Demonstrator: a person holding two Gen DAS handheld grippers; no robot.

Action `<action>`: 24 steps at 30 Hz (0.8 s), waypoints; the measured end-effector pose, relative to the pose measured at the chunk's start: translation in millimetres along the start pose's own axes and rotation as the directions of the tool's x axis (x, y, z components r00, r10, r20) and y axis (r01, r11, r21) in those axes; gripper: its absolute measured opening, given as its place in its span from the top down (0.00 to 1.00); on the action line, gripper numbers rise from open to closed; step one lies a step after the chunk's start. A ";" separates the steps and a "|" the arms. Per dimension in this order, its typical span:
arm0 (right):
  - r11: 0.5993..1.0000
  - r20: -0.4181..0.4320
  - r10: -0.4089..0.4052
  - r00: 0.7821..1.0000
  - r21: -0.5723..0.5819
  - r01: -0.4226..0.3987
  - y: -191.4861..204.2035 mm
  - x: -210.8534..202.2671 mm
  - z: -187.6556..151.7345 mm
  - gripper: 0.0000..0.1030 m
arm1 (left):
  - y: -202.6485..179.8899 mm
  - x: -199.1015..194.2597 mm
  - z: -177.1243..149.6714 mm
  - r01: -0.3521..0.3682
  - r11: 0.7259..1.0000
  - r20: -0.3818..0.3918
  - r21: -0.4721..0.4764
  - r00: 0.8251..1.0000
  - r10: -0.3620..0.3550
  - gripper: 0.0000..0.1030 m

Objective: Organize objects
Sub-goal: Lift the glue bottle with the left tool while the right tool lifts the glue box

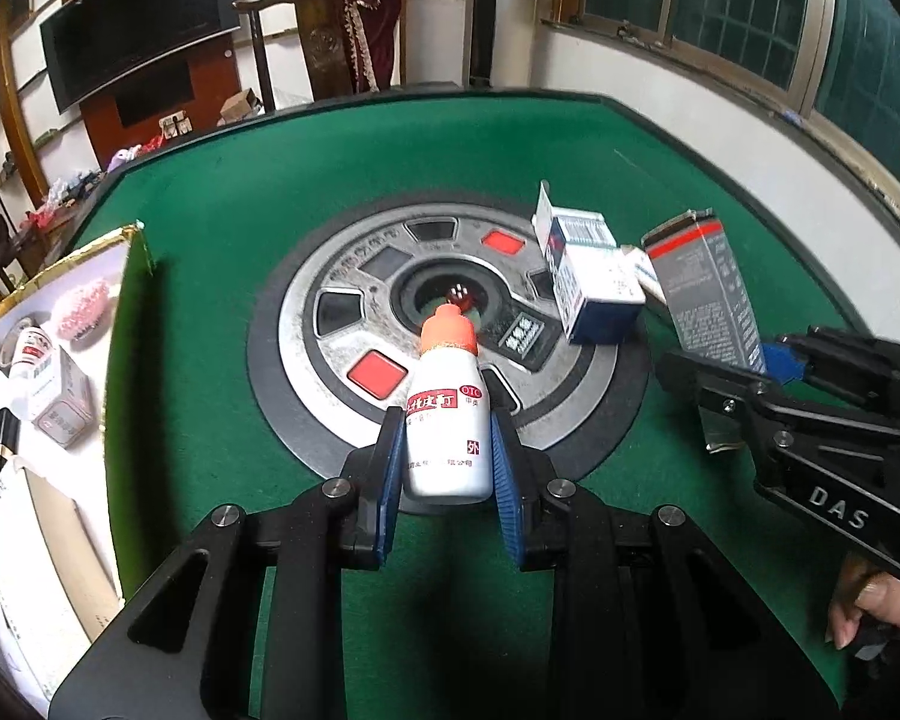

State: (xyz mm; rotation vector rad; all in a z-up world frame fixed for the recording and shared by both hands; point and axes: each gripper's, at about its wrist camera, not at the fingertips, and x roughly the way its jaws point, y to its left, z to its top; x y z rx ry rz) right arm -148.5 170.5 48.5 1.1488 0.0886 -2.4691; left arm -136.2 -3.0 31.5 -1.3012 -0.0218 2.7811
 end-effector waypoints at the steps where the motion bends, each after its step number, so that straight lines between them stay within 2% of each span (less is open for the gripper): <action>1: 1.000 0.003 0.001 1.000 0.003 -0.001 -0.3 -0.9 0.6 0.74 | 2.5 -3.1 1.8 0.009 1.000 0.006 -0.006 1.000 -0.009 0.74; 9: 1.000 0.019 0.011 1.000 0.008 -0.012 3.2 -5.0 2.1 0.74 | 29.6 -25.7 11.1 0.083 0.991 0.045 -0.101 0.996 -0.079 0.74; 19: 0.999 0.035 0.044 0.998 -0.011 -0.044 11.6 -11.1 2.2 0.74 | 67.5 -63.1 10.1 0.023 0.987 0.133 -0.162 0.991 -0.001 0.74; 24: 0.997 0.028 0.064 0.998 -0.032 -0.063 23.0 -8.7 1.9 0.74 | 93.2 -75.3 1.3 0.008 0.980 0.146 -0.201 0.989 0.022 0.74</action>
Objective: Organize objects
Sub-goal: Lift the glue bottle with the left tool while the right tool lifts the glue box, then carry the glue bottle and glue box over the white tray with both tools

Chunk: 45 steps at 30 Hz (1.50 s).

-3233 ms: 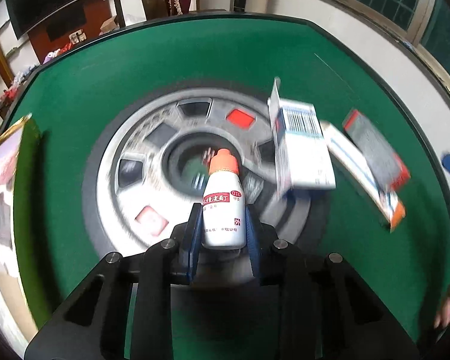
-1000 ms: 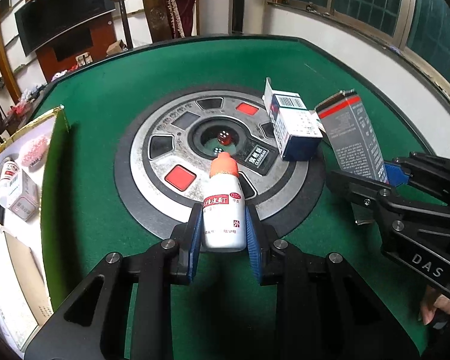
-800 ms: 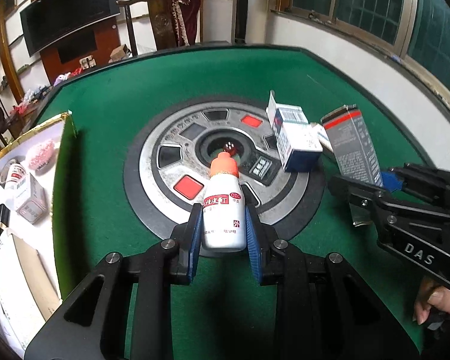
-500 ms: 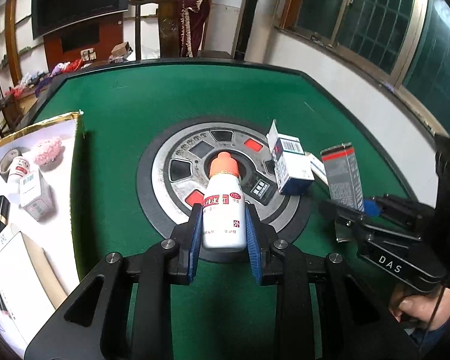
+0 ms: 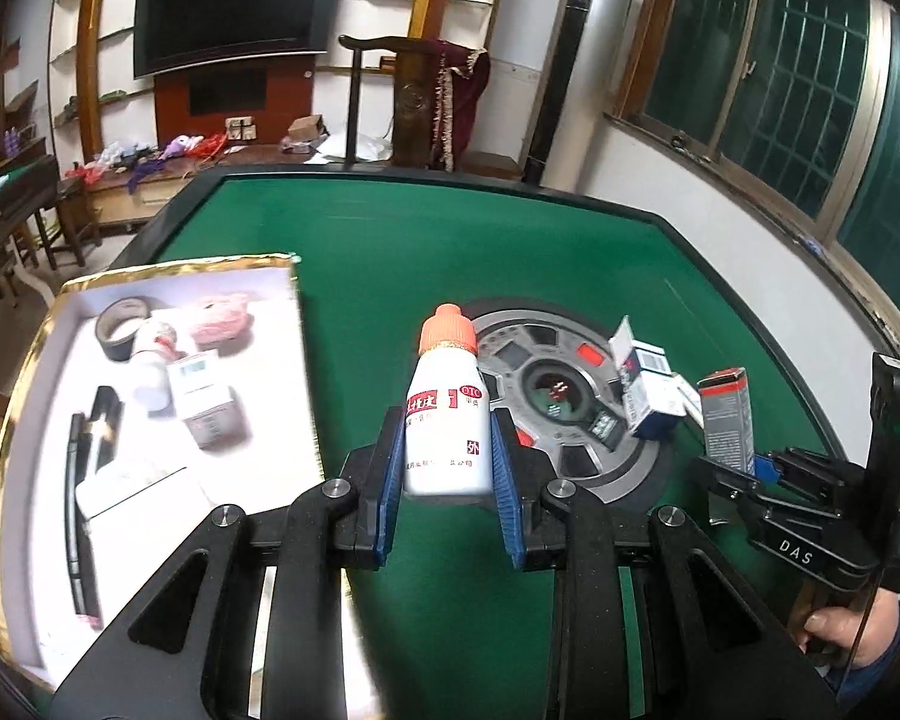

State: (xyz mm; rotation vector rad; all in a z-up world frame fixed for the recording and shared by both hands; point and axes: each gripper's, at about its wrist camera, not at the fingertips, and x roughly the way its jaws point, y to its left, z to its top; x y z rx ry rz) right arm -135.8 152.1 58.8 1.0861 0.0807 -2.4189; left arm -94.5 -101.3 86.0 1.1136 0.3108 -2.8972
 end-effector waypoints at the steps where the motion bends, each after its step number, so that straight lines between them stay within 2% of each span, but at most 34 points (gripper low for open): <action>1: 1.000 -0.004 0.000 1.000 -0.005 0.000 1.7 1.7 -1.0 0.74 | 4.6 -1.8 -0.7 -0.003 1.000 0.002 -0.007 1.000 0.003 0.74; 12: 1.000 -0.009 0.027 1.000 0.013 -0.027 13.8 4.4 0.0 0.74 | 45.9 -24.7 1.5 -0.026 0.997 0.046 -0.066 0.999 0.029 0.74; 22: 0.990 -0.022 0.137 0.990 -0.014 -0.138 71.0 12.9 8.4 0.74 | 83.0 -34.7 3.0 -0.049 0.992 0.057 -0.115 0.997 0.056 0.74; 30: 0.980 -0.024 0.186 0.982 -0.072 -0.188 119.1 19.3 21.1 0.75 | 110.5 -41.0 2.8 -0.069 0.987 0.058 -0.145 0.995 0.078 0.74; 45: 0.942 -0.040 0.305 0.951 -0.133 -0.308 195.4 30.9 34.0 0.75 | 163.2 -40.4 1.1 -0.123 0.971 0.019 -0.205 0.991 0.130 0.74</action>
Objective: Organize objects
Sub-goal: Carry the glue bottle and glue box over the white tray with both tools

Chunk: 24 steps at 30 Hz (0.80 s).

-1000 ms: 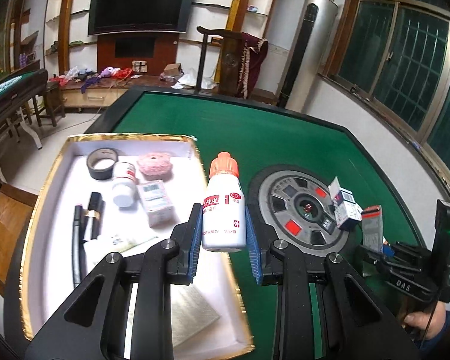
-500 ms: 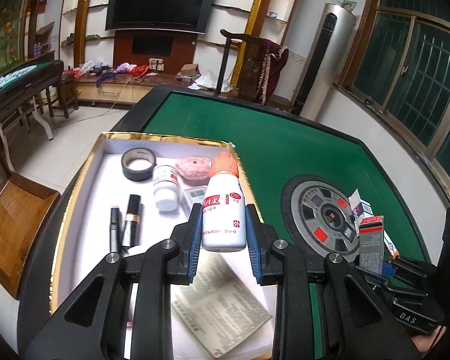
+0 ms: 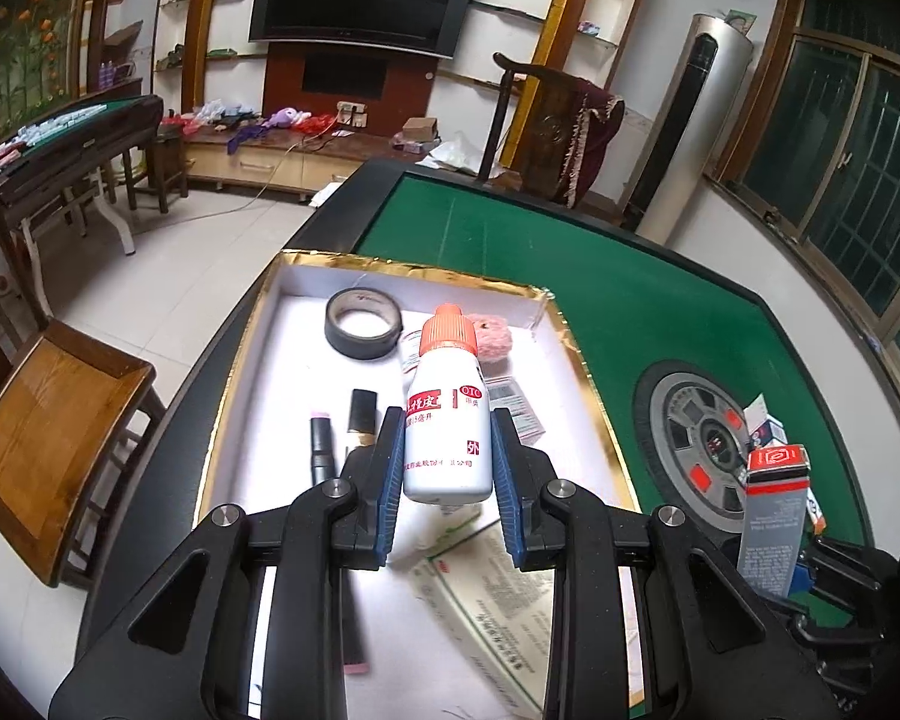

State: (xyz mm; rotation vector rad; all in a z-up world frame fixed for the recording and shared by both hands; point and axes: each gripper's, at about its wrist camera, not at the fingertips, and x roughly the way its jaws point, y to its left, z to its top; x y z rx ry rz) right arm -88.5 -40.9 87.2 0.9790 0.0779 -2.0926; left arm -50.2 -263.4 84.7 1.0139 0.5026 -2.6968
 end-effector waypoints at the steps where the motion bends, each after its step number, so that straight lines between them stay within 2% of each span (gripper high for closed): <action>1: 1.000 -0.005 0.005 1.000 -0.002 -0.005 2.2 2.2 0.2 0.75 | 2.9 1.4 0.3 -0.005 1.000 -0.003 -0.006 1.000 0.005 0.74; 24: 0.999 -0.048 0.041 0.998 -0.021 -0.042 23.5 22.8 -2.4 0.75 | 21.8 17.3 1.0 -0.042 0.999 -0.053 -0.014 0.998 0.041 0.74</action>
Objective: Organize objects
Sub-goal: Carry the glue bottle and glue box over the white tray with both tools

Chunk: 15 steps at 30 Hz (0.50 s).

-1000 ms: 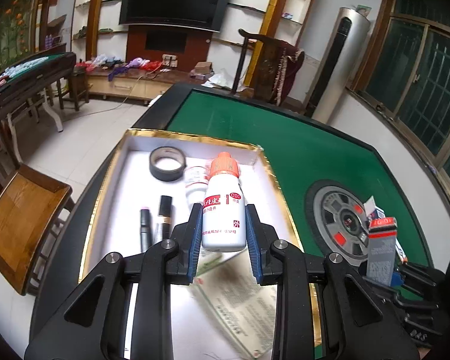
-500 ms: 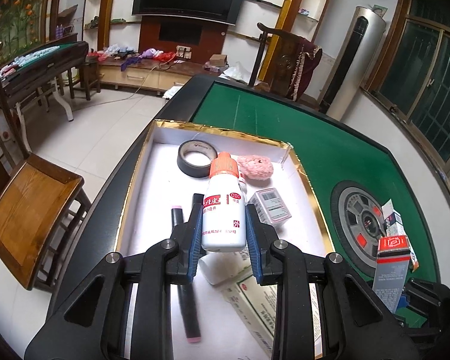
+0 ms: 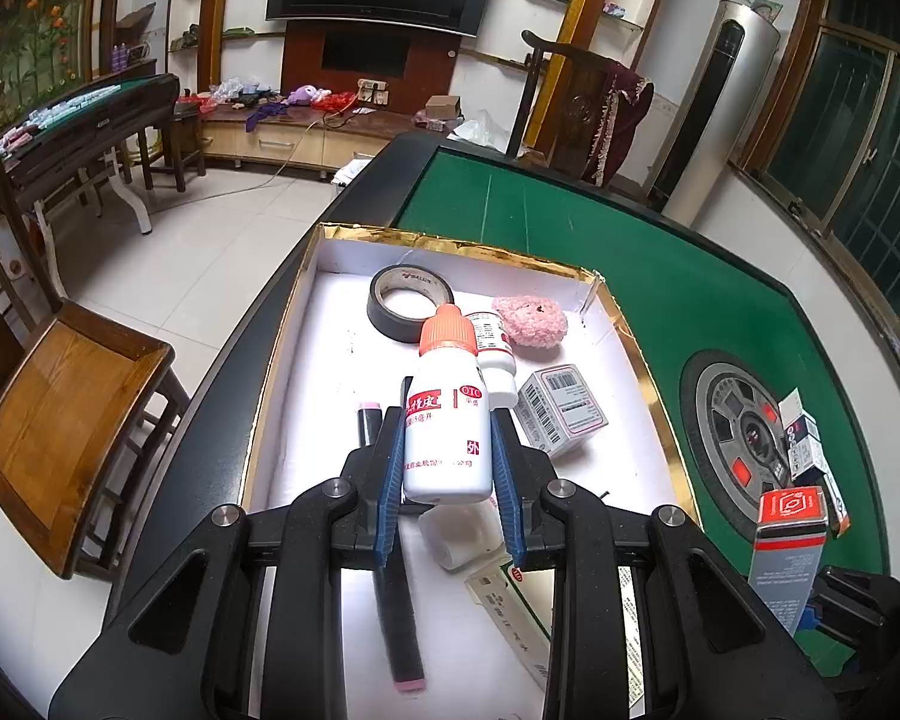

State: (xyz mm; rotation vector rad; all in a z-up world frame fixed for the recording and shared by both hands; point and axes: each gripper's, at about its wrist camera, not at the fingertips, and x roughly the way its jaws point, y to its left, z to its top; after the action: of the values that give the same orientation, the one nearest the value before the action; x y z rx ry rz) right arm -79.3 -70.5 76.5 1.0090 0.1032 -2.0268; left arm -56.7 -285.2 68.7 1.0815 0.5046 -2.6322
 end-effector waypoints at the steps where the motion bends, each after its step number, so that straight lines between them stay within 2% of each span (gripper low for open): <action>1: 1.000 0.000 0.001 1.000 -0.001 -0.001 0.9 0.1 0.3 0.75 | 0.0 0.1 0.0 -0.001 1.000 0.000 -0.001 1.000 0.001 0.74; 15: 1.000 -0.017 0.016 1.000 -0.004 -0.016 8.5 8.7 0.7 0.74 | 5.4 7.1 -0.1 -0.002 1.000 -0.030 0.010 1.000 0.003 0.74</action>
State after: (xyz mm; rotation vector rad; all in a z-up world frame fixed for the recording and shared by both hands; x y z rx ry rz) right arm -76.4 -81.9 73.3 1.0210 0.1081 -2.0026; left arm -59.6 -290.8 62.4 1.1254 0.4969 -2.6226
